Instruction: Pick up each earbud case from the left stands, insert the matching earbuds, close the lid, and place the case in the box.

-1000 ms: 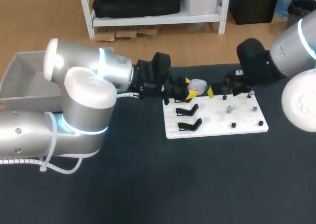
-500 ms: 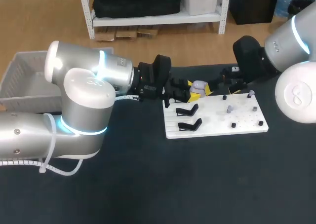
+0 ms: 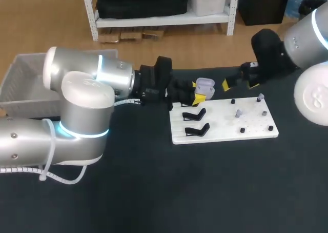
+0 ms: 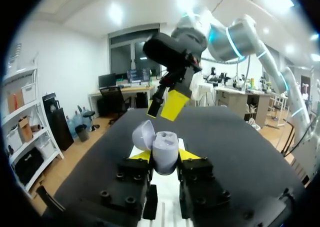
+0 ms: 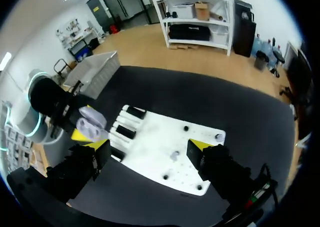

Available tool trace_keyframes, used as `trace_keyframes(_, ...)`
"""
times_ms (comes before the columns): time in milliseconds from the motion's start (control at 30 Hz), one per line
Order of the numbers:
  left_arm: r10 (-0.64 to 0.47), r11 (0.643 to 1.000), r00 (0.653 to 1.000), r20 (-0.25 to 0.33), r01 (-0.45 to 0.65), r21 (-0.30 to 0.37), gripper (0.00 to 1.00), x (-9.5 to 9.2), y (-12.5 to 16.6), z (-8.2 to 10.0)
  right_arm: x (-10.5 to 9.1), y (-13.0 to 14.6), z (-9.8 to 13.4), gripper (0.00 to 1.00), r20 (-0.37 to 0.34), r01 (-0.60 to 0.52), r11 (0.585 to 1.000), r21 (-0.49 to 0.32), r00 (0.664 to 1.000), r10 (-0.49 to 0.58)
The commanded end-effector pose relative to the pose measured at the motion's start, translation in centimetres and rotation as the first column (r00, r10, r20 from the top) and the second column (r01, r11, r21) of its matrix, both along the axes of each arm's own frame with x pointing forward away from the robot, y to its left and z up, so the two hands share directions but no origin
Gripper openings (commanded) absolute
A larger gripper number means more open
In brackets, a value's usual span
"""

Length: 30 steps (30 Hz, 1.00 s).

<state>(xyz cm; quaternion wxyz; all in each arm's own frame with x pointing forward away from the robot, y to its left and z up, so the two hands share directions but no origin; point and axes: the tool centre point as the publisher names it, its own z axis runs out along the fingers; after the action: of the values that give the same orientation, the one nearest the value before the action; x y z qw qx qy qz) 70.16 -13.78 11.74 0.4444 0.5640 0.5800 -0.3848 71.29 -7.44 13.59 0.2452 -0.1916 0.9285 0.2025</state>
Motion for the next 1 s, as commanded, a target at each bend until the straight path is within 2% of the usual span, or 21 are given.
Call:
trace_keyframes(33,0.013,0.994,1.000,0.014,-0.011,-0.109,0.00,0.0,0.8,0.6,-0.9,-2.3,0.9,1.00,0.042,-0.008,0.991,-0.135,0.999,0.014)
trace_keyframes(167,-0.001,0.977,1.000,0.010,0.004,-0.213,0.00,0.5,0.6,1.9,-0.3,-4.9,0.3,1.00,0.036,-0.014,0.966,-0.260,0.999,0.024)
trace_keyframes(300,-0.018,0.968,1.000,0.009,0.020,-0.250,0.00,0.9,0.4,2.8,0.5,-6.8,-1.0,1.00,0.010,-0.031,0.944,-0.329,0.999,0.036)
trace_keyframes(533,-0.038,0.962,0.999,-0.011,0.033,-0.270,0.00,1.3,0.0,3.4,1.8,-8.0,-3.1,1.00,-0.076,-0.047,0.910,-0.413,0.997,0.017)
trace_keyframes(567,-0.026,0.965,0.999,-0.034,0.016,-0.263,0.00,1.5,0.0,3.4,2.0,-8.1,-3.4,1.00,-0.106,-0.052,0.913,-0.404,0.994,0.010)
trace_keyframes(667,-0.023,0.968,0.999,-0.045,0.012,-0.250,0.00,1.6,-0.2,3.7,2.2,-7.9,-4.2,1.00,-0.154,-0.064,0.912,-0.404,0.988,0.001)
trace_keyframes(1000,-0.024,0.976,0.999,-0.043,0.014,-0.219,0.00,2.7,-1.4,3.3,3.3,-8.8,-6.5,1.00,-0.194,-0.078,0.902,-0.425,0.981,-0.006)
